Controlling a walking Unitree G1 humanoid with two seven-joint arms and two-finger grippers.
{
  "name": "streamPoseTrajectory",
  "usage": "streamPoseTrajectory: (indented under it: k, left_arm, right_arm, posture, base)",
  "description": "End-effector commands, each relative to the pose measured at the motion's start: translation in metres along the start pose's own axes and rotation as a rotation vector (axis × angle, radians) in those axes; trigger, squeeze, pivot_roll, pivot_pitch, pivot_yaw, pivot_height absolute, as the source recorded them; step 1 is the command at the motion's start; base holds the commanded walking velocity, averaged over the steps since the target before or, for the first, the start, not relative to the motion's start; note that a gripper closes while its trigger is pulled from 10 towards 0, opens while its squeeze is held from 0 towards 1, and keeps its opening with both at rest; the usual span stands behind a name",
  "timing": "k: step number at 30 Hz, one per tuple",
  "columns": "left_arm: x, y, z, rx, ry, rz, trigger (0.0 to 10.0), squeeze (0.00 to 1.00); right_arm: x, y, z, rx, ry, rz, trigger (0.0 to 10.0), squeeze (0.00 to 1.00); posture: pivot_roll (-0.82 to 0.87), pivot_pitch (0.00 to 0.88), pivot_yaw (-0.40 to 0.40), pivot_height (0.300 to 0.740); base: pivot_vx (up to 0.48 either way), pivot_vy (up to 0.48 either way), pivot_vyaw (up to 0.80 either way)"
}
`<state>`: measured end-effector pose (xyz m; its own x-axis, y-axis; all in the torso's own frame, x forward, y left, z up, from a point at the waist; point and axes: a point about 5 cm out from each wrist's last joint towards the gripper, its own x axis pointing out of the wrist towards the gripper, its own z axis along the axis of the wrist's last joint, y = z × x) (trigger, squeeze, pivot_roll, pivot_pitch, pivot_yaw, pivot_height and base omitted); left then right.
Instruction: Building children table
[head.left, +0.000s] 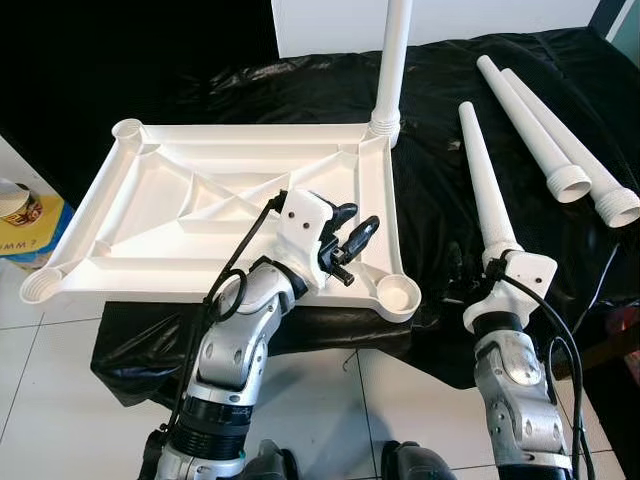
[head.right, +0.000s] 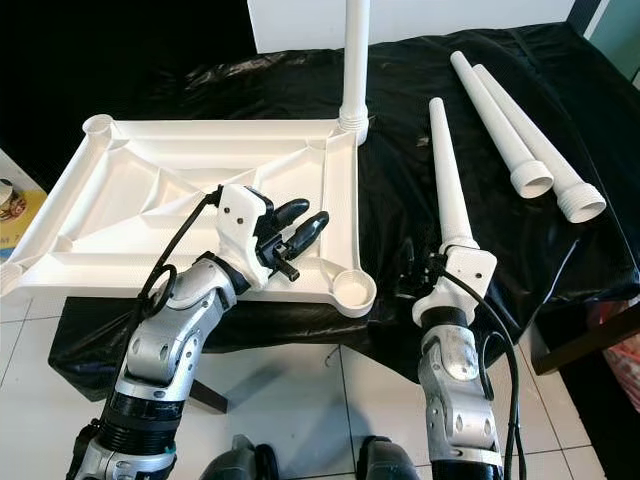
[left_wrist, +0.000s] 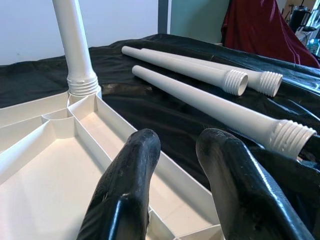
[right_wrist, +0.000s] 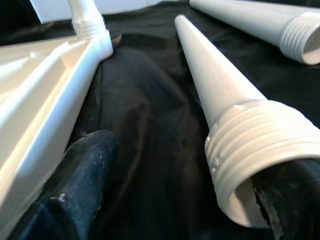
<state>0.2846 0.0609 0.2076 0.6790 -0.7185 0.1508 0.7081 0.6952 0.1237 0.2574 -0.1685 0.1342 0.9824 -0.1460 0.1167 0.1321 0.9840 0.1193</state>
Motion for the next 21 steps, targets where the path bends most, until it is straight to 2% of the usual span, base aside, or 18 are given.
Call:
streamPoseTrajectory:
  k: [1,5,7,11,12,15,18,20,21]
  left_arm:
    - [0.000,0.003,0.001,0.008,-0.008,0.049,10.0,0.00]
    - [0.000,0.002,0.001,0.009,-0.010,0.049,10.0,0.00]
    - [0.000,0.002,0.000,0.009,-0.009,0.047,10.0,0.00]
    - [0.000,0.003,0.000,0.009,-0.009,0.045,10.0,0.00]
    - [0.000,0.003,0.001,0.010,-0.007,0.043,10.0,0.00]
    - [-0.001,0.003,0.000,0.009,-0.006,0.041,10.0,0.00]
    - [-0.001,0.003,0.000,0.007,-0.004,0.036,10.0,0.00]
    - [-0.001,0.003,0.000,0.007,-0.004,0.036,10.0,0.00]
    - [-0.001,0.003,0.000,0.007,-0.003,0.034,10.0,0.00]
  right_arm:
    - [-0.007,0.001,-0.005,-0.015,0.036,0.007,10.0,0.00]
    - [-0.016,-0.002,-0.015,-0.051,0.101,-0.002,10.0,0.00]
    - [-0.022,-0.005,-0.025,-0.105,0.168,-0.014,10.0,0.00]
    - [-0.026,-0.010,-0.034,-0.159,0.210,-0.031,10.0,0.00]
    - [-0.028,-0.015,-0.039,-0.196,0.233,-0.043,10.0,0.00]
    - [-0.031,-0.018,-0.041,-0.213,0.238,-0.049,10.0,0.00]
    - [-0.038,-0.018,-0.035,-0.235,0.174,-0.033,10.0,0.00]
    - [-0.038,-0.018,-0.035,-0.235,0.174,-0.033,10.0,0.00]
    - [-0.041,-0.017,-0.028,-0.239,0.133,-0.026,10.0,0.00]
  posture:
    - [-0.03,0.109,0.014,0.740]
    - [-0.04,0.111,0.018,0.740]
    - [-0.04,0.114,0.020,0.740]
    - [-0.04,0.124,0.025,0.740]
    - [-0.04,0.131,0.030,0.740]
    - [-0.04,0.133,0.033,0.740]
    - [-0.04,0.136,0.039,0.740]
    - [-0.04,0.136,0.039,0.740]
    - [-0.05,0.135,0.042,0.740]
  base:
    - [0.000,0.000,0.00]
    - [0.000,0.000,0.00]
    - [0.000,0.000,0.00]
    - [0.000,0.000,0.00]
    - [0.000,0.000,0.00]
    - [0.000,0.000,0.00]
    - [0.000,0.000,0.00]
    - [0.000,0.000,0.00]
    - [0.000,0.000,0.00]
